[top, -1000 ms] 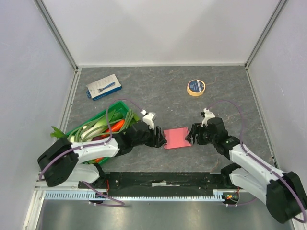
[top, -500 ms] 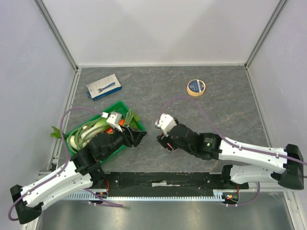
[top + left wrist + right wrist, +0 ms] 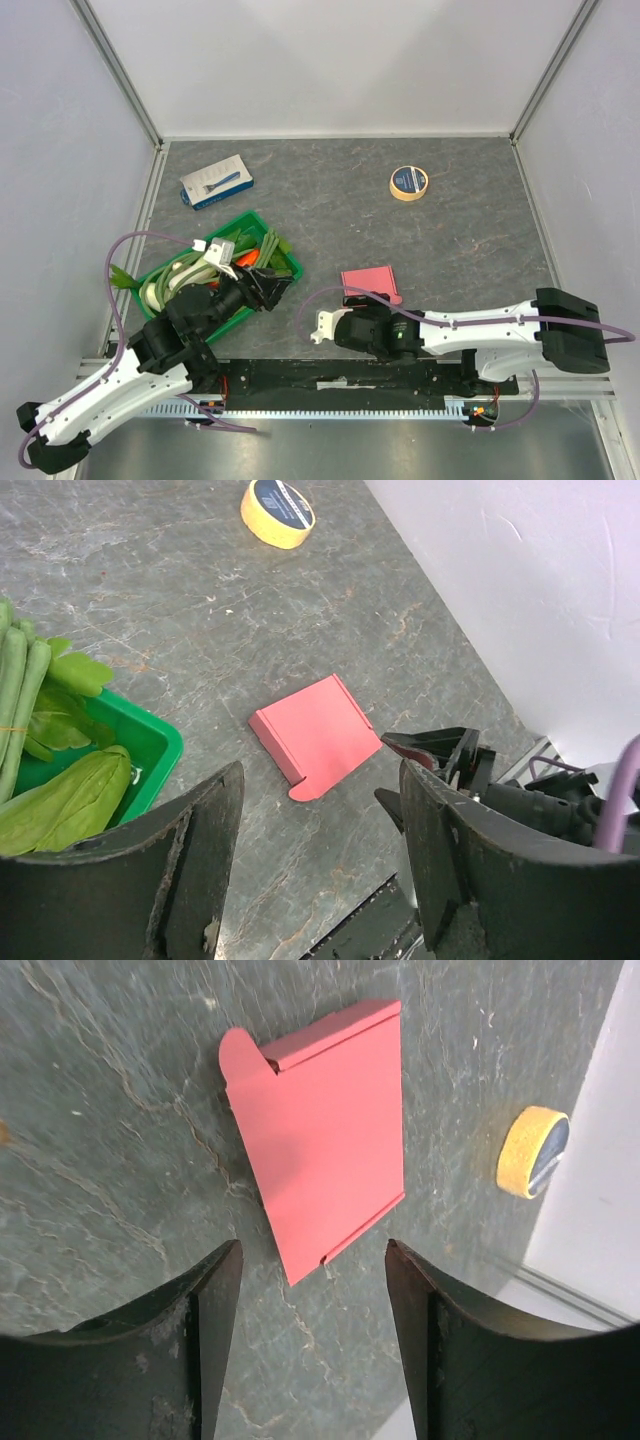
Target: Fold the paper box
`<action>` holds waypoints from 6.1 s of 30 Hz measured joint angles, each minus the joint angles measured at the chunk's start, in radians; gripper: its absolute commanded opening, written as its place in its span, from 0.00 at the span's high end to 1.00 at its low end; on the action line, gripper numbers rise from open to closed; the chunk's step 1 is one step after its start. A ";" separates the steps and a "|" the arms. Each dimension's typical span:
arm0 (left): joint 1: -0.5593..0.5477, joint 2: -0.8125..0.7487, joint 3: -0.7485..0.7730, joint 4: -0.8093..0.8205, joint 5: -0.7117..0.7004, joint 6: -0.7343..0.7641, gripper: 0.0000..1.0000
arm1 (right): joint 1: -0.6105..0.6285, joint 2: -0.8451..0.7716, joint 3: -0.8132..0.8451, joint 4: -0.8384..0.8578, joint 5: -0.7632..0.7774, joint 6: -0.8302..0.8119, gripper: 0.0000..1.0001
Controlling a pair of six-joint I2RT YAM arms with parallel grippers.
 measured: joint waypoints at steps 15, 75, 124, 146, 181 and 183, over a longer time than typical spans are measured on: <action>0.000 -0.048 -0.018 0.003 0.026 0.000 0.30 | 0.003 0.293 -0.043 0.156 0.153 -0.069 0.46; 0.000 0.080 -0.307 0.194 0.185 -0.136 0.37 | -0.367 0.282 0.512 -0.438 -0.465 -0.091 0.91; -0.153 0.853 -0.226 1.032 0.078 -0.211 0.73 | -0.541 0.283 0.534 -0.350 -0.558 -0.064 0.75; -0.193 1.088 -0.212 1.120 0.079 -0.209 0.80 | -0.646 0.252 0.465 -0.185 -0.736 -0.050 0.87; -0.183 1.291 -0.077 1.168 -0.038 -0.209 0.85 | -0.681 0.108 0.309 -0.020 -1.011 0.254 0.51; -0.183 1.291 -0.077 1.168 -0.039 -0.209 0.85 | -0.702 0.082 0.298 -0.017 -1.011 0.277 0.46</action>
